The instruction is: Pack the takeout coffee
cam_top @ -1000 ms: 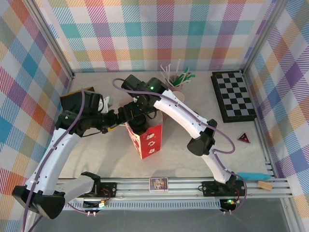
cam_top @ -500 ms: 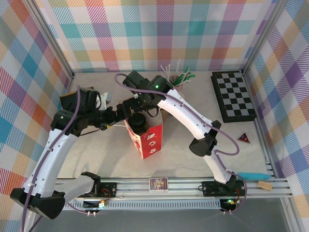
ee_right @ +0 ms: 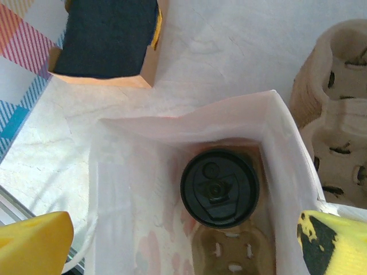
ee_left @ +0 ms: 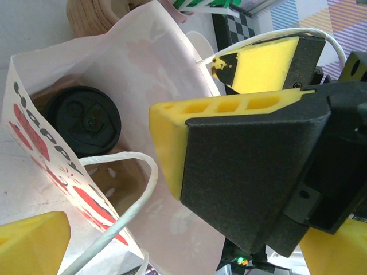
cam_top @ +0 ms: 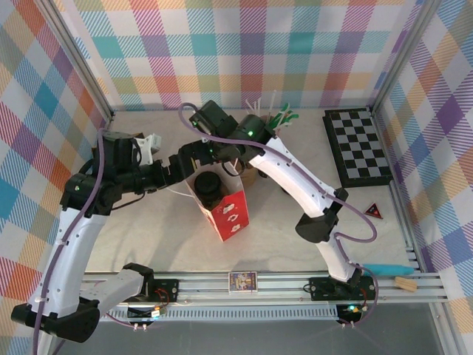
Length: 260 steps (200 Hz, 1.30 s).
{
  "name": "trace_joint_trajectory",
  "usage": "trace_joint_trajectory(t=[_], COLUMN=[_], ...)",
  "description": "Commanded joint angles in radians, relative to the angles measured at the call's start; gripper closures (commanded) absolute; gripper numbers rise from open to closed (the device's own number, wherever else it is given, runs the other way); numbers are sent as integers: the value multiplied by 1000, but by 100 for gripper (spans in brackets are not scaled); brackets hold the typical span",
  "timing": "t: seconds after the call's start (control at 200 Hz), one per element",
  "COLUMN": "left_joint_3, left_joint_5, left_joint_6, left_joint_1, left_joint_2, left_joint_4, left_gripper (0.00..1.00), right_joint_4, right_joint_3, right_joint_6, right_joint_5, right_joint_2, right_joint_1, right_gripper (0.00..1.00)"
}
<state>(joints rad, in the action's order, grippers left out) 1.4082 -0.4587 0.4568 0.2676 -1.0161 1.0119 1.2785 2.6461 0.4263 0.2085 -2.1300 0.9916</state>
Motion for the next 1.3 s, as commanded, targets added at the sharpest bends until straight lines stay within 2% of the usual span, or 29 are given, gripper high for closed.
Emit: trace_joint_trajectory(t=[0.0,0.21,0.33,0.465,0.53,0.645,0.77,0.91,1.02,1.13,1.205,1.295], left_joint_3=[-2,-7,-23,-44,-49,-39,-32,-41,-41,-28,-22,-18], left_joint_5=[195,175,178,176,181,201,225,280,360,429,445,451], left_joint_6=[-17,7,19,20,21,23,38,77,120,180,200,198], left_joint_1=[-48,-50,-50,-50,-50,-50,-50,-50,-53,-73,-94,-130], left_joint_2=[4,0,15,28,36,44,55,68,75,56,45,34], left_joint_4=[139,111,94,95,94,88,65,29,-21,-74,-109,-122], left_gripper=[0,0,0,0,0,0,0,0,0,0,0,0], right_joint_4=[-100,-145,-168,-387,-461,-508,-644,-628,-613,-579,-514,-425], right_joint_3=[40,21,-104,-321,-369,-329,-291,-30,105,51,7,-52], right_joint_6=[-35,34,119,211,260,292,309,280,254,222,147,59], right_joint_5=[-30,-108,-164,-270,-320,-383,-477,-543,-530,-471,-396,-304], right_joint_2=[154,157,184,272,279,242,212,111,86,151,201,247], right_joint_1=[-3,-59,-94,-124,-140,-146,-148,-158,-201,-304,-361,-422], right_gripper=[1,1,1,1,1,1,0,1,0,1,0,5])
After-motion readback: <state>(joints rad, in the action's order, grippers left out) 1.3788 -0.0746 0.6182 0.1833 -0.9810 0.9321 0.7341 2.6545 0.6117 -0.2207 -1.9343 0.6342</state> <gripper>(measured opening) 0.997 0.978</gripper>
